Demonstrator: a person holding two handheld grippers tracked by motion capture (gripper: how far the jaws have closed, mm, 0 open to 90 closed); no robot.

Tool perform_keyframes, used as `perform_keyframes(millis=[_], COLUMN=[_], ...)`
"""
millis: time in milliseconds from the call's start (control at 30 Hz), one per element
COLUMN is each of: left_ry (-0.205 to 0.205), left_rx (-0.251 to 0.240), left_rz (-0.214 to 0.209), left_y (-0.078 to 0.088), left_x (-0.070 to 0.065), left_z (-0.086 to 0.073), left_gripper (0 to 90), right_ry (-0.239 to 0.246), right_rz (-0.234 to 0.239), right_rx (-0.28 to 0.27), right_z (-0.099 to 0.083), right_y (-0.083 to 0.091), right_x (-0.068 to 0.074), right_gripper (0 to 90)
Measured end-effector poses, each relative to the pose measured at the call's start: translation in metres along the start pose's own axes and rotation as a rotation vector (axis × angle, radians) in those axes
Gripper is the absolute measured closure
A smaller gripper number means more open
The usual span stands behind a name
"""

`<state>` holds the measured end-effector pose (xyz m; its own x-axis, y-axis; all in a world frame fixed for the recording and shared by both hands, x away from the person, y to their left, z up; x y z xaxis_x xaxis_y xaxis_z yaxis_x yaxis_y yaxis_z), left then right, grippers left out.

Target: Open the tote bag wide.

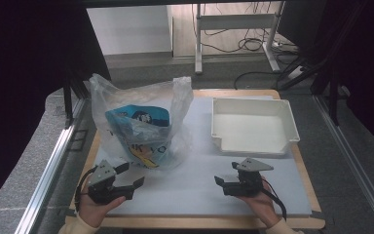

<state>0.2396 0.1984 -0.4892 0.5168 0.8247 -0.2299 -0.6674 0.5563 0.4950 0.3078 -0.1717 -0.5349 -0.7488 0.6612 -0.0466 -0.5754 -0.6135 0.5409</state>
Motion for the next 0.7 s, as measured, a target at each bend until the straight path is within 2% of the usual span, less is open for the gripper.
perform_keyframes(millis=[233,700], left_ry=[0.012,0.033], left_rx=[-0.012,-0.05], left_rz=[0.002,0.036], left_y=[0.006,0.021], left_x=[0.004,0.015], left_z=[0.004,0.012], left_gripper=[25.6,26.0], right_ry=[0.006,0.004], right_rz=[-0.009,-0.02], right_rx=[0.009,0.024], right_z=[-0.001,-0.003], right_y=[-0.002,-0.003], right_x=[0.0,-0.002], right_gripper=[14.2,14.2])
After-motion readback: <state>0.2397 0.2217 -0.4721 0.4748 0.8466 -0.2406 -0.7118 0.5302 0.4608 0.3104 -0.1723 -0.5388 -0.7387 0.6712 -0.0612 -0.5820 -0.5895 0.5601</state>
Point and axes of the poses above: each handheld gripper's, and its own axes: y roughly backward along the jaws, z roughly out of its top, x roughly to its left, the point moved 4 cm from there along -y, roughly forward along the jaws, and after that the axes turned 9 degrees about y, right-handed, at the moved point
